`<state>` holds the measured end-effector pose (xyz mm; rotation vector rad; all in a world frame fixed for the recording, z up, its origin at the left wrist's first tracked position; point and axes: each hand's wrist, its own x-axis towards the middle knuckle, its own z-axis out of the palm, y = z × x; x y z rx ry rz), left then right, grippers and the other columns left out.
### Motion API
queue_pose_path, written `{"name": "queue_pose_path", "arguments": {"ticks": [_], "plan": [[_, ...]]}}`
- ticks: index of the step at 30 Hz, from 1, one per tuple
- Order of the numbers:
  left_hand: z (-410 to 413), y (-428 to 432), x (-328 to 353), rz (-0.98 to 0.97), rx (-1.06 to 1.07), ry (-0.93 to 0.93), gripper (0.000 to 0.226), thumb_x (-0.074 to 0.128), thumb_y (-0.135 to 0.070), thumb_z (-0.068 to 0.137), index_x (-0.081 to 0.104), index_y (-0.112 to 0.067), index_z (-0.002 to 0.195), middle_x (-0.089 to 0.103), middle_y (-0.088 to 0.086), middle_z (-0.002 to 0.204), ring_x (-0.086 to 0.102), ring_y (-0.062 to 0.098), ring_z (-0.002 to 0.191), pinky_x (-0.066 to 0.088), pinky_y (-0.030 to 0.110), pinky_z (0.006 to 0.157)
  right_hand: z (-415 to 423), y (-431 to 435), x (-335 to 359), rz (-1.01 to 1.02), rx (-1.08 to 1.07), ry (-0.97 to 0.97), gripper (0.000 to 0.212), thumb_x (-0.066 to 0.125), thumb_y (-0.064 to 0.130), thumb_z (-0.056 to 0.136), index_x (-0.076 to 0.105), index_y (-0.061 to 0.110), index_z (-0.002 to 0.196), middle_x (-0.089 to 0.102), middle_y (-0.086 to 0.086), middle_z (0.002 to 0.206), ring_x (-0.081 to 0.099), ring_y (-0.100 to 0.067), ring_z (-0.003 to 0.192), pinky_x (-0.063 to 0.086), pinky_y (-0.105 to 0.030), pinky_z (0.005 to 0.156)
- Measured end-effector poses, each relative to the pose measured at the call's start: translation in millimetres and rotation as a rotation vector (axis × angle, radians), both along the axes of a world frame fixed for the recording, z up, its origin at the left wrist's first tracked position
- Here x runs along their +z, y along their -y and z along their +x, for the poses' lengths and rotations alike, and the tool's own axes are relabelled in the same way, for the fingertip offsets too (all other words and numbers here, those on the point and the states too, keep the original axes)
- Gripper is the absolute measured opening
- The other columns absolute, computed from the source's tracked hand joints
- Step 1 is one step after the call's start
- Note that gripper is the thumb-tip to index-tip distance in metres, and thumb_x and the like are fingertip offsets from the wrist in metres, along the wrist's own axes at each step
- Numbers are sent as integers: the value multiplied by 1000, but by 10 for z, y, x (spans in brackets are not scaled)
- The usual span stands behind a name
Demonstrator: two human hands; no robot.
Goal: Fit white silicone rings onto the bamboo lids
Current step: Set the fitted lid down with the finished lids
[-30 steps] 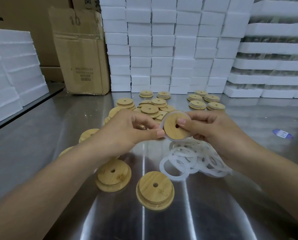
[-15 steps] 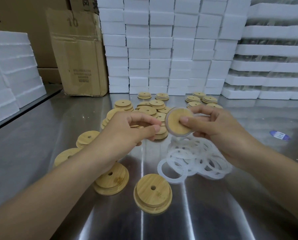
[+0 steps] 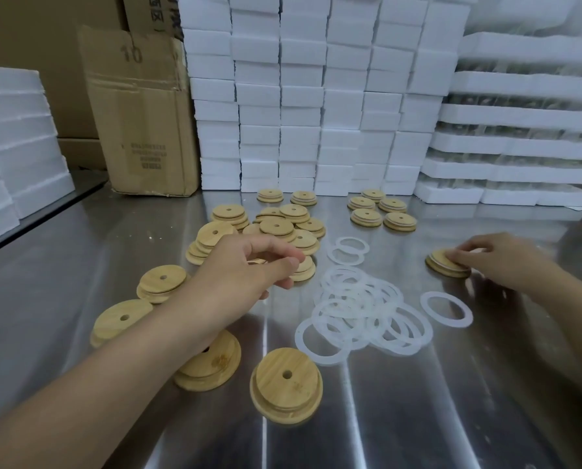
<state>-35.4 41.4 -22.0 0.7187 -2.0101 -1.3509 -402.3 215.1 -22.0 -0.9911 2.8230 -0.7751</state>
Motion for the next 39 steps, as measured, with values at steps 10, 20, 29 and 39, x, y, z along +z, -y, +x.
{"name": "queue_pose_path", "arguments": {"ticks": [10,20,29,39], "plan": [[-13,-9,2,-8,9,-1,19,76,-25,98,83,-41,91,80,-13,96,78,4,85,54,28,72,210,78,70,-319,316,210,63,68,21,103,45,67,139,80,17,110,79,-9,94,50,-37,89],[-17,43,-33,-97,23,-3,16,76,-23,99,83,-34,90,80,-9,85,75,3,80,50,16,67,371,277,-76,-154,369,69,39,74,27,98,61,48,128,80,22,92,75,-8,90,50,-24,78],[61,97,-152,-657,116,342,17,67,-32,100,72,-43,112,63,-25,113,57,-3,107,49,26,89,892,488,-243,57,608,-210,54,33,68,100,34,61,154,60,32,100,55,-6,94,46,-35,85],[174,220,-20,-632,153,460,20,61,-32,101,71,-49,108,67,-25,105,63,1,99,59,44,88,857,710,-328,143,460,-320,45,31,43,112,47,48,153,56,9,151,47,-26,118,41,-41,104]]}}
